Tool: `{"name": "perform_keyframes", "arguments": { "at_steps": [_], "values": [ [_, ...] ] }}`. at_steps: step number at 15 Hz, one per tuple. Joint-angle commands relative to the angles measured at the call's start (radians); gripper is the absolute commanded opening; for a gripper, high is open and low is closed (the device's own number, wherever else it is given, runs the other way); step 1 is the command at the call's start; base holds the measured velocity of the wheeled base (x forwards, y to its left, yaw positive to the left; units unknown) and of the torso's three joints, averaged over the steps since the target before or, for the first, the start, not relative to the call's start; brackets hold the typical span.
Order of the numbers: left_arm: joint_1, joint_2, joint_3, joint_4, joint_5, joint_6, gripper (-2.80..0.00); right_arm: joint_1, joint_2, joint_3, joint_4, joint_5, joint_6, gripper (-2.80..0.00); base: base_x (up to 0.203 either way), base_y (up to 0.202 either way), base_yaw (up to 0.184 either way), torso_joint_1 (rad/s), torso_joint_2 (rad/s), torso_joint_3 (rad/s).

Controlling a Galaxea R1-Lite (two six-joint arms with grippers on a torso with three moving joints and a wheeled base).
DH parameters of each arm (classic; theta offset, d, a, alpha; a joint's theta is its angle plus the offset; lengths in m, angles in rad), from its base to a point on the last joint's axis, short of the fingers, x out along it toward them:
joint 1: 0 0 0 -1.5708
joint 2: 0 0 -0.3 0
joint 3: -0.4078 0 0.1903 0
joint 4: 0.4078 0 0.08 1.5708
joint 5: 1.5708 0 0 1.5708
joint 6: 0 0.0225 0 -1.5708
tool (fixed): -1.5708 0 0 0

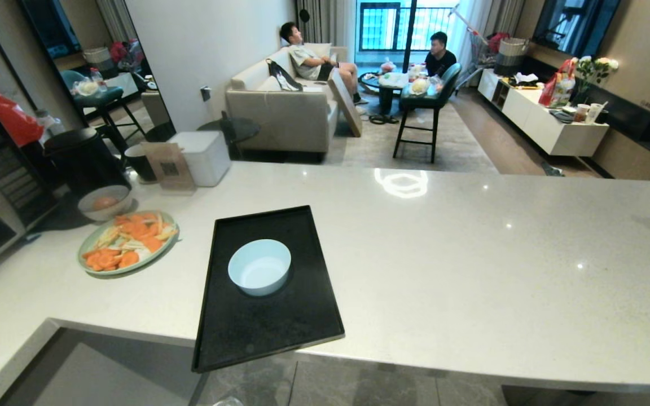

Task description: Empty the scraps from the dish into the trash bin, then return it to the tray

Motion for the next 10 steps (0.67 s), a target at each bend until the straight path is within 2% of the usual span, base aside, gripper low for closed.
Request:
{"name": "perform_keyframes", "arguments": {
  "at_steps": [1, 10],
  "values": [
    [0.000, -0.001, 0.000, 0.000, 0.000, 0.000, -2.80, 0.000, 0.000, 0.000, -0.001, 0.000, 0.000, -2.80, 0.000, 0.000, 0.000, 0.000, 0.00, 0.000],
    [0.000, -0.001, 0.000, 0.000, 0.000, 0.000, -2.80, 0.000, 0.001, 0.000, -0.001, -0.003, 0.014, -2.80, 0.000, 0.000, 0.000, 0.000, 0.00, 0.000]
  ]
}}
